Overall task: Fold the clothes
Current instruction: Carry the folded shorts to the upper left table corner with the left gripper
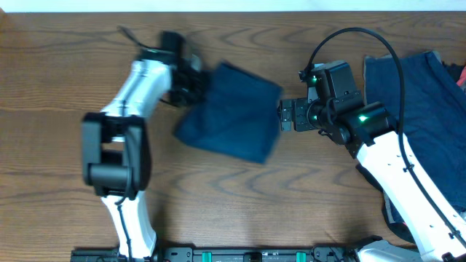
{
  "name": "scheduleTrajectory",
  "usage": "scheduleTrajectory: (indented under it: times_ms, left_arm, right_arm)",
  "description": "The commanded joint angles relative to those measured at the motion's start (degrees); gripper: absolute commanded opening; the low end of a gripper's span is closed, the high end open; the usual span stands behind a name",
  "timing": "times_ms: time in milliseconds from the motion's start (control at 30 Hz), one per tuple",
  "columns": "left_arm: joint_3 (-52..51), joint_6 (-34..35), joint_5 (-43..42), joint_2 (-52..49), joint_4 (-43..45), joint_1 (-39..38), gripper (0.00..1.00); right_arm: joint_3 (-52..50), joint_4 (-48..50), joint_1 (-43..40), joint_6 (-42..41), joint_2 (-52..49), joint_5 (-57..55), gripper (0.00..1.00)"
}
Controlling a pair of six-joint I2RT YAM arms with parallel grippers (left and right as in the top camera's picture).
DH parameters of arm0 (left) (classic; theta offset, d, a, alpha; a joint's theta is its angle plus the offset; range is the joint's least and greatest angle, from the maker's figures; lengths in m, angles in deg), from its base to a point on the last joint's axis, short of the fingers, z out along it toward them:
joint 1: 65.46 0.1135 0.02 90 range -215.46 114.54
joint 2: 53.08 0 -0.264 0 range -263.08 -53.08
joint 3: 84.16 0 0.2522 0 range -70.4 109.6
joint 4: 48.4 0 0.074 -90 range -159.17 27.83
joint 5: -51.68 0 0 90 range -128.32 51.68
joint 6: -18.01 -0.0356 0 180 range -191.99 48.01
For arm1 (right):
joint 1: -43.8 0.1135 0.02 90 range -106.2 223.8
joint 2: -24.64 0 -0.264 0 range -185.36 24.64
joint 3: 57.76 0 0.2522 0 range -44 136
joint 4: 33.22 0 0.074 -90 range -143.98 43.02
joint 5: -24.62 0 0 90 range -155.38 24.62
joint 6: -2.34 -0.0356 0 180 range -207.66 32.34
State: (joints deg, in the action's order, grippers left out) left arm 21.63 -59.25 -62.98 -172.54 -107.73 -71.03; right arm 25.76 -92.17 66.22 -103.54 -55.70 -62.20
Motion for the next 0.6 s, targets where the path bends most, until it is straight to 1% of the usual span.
scheduleTrajectory:
  times_ms: [0,233,400,567]
  left_arm:
    - [1.84,6.8,7.26,4.2,0.52,8.7,0.06]
    - [1.53,12.55,7.85,4.13,-0.66,25.49,0.06]
    - [1.42,12.72,7.85,3.93,-0.61,34.07,0.06]
    - [0.39,18.67,7.78,3.93,-1.33,41.7,0.06]
  right_arm:
    - [0.31,-0.15,-0.11,0.7,-0.02,-0.17,0.99]
    - [0.31,-0.92,-0.11,0.7,-0.02,-0.2,0.99]
    - [0.31,-1.09,-0.11,0.68,-0.02,-0.17,0.99]
    - [0.31,-1.16,-0.11,0.0,-0.02,-0.17,0.99]
